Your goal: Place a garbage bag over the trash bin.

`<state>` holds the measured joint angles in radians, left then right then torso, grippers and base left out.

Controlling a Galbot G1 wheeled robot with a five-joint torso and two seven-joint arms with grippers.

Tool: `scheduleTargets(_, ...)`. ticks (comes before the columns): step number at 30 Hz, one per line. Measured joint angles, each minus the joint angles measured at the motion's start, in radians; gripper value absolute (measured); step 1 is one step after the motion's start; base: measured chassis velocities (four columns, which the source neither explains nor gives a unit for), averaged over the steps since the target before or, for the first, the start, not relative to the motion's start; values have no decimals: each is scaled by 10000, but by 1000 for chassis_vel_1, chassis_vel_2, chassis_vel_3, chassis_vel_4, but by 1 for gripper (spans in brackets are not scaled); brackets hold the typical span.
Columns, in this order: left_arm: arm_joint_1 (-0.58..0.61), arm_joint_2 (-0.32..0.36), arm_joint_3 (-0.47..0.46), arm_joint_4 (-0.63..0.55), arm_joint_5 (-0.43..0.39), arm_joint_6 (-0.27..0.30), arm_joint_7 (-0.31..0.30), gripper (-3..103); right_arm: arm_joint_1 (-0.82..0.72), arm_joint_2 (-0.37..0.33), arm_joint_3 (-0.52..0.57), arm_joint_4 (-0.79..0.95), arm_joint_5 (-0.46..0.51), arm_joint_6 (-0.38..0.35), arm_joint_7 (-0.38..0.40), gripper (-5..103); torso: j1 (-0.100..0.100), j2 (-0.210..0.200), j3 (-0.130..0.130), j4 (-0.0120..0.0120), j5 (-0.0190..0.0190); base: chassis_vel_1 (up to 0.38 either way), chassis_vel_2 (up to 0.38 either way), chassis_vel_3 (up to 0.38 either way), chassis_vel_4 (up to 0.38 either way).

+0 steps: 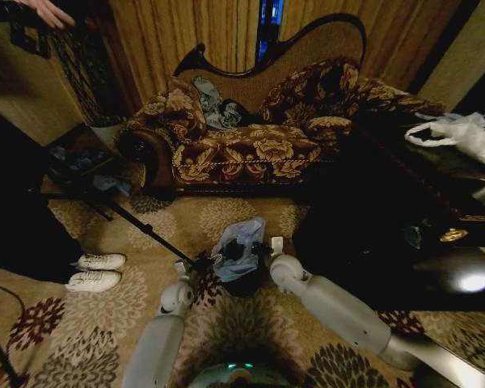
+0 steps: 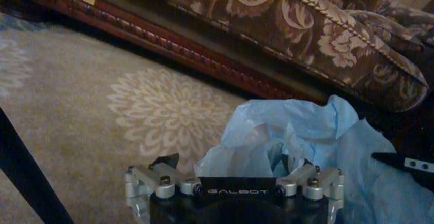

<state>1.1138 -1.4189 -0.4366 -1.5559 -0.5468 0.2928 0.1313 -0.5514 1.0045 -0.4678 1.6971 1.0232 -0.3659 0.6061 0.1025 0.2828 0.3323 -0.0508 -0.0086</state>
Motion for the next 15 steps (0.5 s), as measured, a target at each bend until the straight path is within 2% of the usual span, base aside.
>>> scheduleTargets(3, 0, 5, -2, 1, -2, -25, 0, 100, 21, -73, -119, -16, -532, 94, -191, 0, 0, 0, 0, 0, 1, 0, 0, 0, 0)
scheduleTargets(4, 0, 6, -3, 3, -19, -45, 1, 100, 42, -156, -243, -60, -1212, 199, -436, 0, 0, 0, 0, 0, 0, 0, 0, 0, 0)
scheduleTargets(6, -1, 6, -3, 1, -35, -49, 3, 100, 50, -196, -293, -87, -1529, 245, -543, 0, 0, 0, 0, 0, 0, 0, 0, 0, 0)
scheduleTargets(8, 9, 9, -4, -28, -58, -55, 8, 100, 70, -307, -406, -208, -2527, 362, -852, 0, 0, 0, 0, 0, 0, 0, 0, 0, 0)
scheduleTargets(11, 22, 8, -4, -56, -68, -57, 11, 100, 77, -366, -433, -296, -2957, 413, -997, 0, 0, 0, 0, 1, 1, 0, 0, 0, 0)
scheduleTargets(13, 55, 11, 0, -126, -100, -58, 19, 100, 110, -565, -504, -562, -3924, 578, -1403, 0, 0, 0, 0, 1, 1, 0, 0, 0, 0)
scheduleTargets(15, 56, 11, -1, -130, -110, -58, 19, 100, 113, -642, -515, -632, -4204, 675, -1554, 0, 0, 0, 0, 0, 1, 0, 0, 0, 0)
